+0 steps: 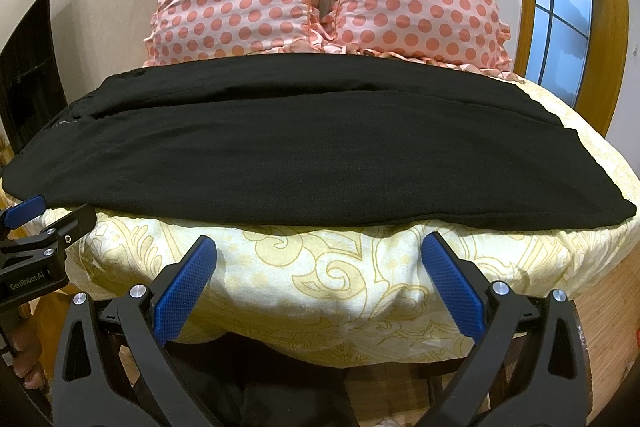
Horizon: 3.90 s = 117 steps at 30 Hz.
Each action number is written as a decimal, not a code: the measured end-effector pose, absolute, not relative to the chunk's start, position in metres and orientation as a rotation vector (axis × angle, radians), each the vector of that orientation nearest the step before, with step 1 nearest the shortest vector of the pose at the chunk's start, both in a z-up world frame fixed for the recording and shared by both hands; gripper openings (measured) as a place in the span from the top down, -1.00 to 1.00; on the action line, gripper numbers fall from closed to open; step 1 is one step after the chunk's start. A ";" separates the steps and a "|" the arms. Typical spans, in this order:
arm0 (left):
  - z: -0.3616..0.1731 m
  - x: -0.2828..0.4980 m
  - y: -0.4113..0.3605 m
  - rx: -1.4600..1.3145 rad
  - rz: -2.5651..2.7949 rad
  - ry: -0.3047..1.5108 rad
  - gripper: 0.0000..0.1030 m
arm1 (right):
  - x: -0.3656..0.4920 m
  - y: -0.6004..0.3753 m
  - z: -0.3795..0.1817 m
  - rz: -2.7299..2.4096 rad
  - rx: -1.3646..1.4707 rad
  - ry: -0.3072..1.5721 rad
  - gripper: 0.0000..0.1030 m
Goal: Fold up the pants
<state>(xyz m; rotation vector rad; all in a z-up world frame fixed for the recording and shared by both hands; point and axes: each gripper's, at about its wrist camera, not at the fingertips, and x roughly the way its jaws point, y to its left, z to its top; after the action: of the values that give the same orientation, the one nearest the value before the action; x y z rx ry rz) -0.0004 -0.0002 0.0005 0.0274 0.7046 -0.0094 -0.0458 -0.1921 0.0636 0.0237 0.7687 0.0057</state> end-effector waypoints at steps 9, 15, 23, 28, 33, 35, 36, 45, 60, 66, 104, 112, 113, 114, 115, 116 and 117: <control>0.010 -0.003 -0.001 0.034 -0.052 0.709 -0.97 | -0.044 -0.194 0.065 0.041 0.014 0.762 -0.97; 0.019 -0.008 0.008 0.023 -0.066 0.679 -0.96 | -0.040 -0.200 0.075 0.108 0.032 0.777 -0.97; 0.057 0.023 0.020 0.033 0.003 0.601 -0.97 | -0.012 -0.247 0.133 0.007 0.066 0.662 -0.97; 0.064 0.059 0.033 -0.030 0.035 0.622 -0.97 | 0.064 -0.308 0.146 -0.227 0.138 0.709 -0.97; 0.062 0.084 0.034 -0.027 0.052 0.640 -0.97 | 0.166 -0.382 0.132 -0.449 0.255 0.817 -0.97; 0.059 0.093 0.033 -0.019 0.055 0.651 -0.97 | 0.202 -0.407 0.120 -0.539 0.299 0.853 -0.86; 0.058 0.097 0.033 -0.017 0.054 0.654 -0.97 | 0.221 -0.421 0.113 -0.589 0.314 0.875 -0.81; 0.051 0.137 0.035 0.027 0.070 0.705 -0.97 | 0.307 -0.497 0.045 -0.833 0.484 1.028 -0.36; 0.035 0.148 0.024 0.048 0.041 0.765 -0.97 | 0.291 -0.494 0.044 -0.805 0.416 0.950 0.56; 0.038 0.142 0.030 0.027 0.053 0.763 -0.97 | 0.269 -0.506 0.048 -0.703 0.552 0.885 0.86; 0.092 0.160 0.075 0.001 0.162 0.694 -0.96 | 0.098 -0.432 0.074 -0.048 0.940 0.749 -0.10; 0.081 0.163 0.078 0.026 0.156 0.707 -0.96 | 0.130 -0.431 0.044 -0.106 1.005 0.875 0.09; 0.080 0.164 0.080 0.020 0.155 0.713 -0.96 | 0.127 -0.434 0.043 -0.113 1.024 0.874 0.10; 0.078 0.165 0.081 0.015 0.154 0.716 -0.96 | 0.124 -0.436 0.044 -0.121 1.037 0.867 0.10; 0.076 0.166 0.083 0.008 0.154 0.722 -0.96 | 0.120 -0.438 0.044 -0.135 1.047 0.861 0.10; 0.075 0.167 0.084 0.004 0.154 0.726 -0.96 | 0.116 -0.442 0.044 -0.138 1.069 0.853 0.10; 0.073 0.169 0.085 0.001 0.155 0.732 -0.96 | 0.114 -0.445 0.043 -0.144 1.096 0.844 0.12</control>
<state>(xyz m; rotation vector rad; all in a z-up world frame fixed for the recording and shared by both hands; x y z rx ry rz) 0.1692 0.0851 0.0727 0.0010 0.7321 0.1547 0.1138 -0.4455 0.0430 1.0965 0.8442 -0.1442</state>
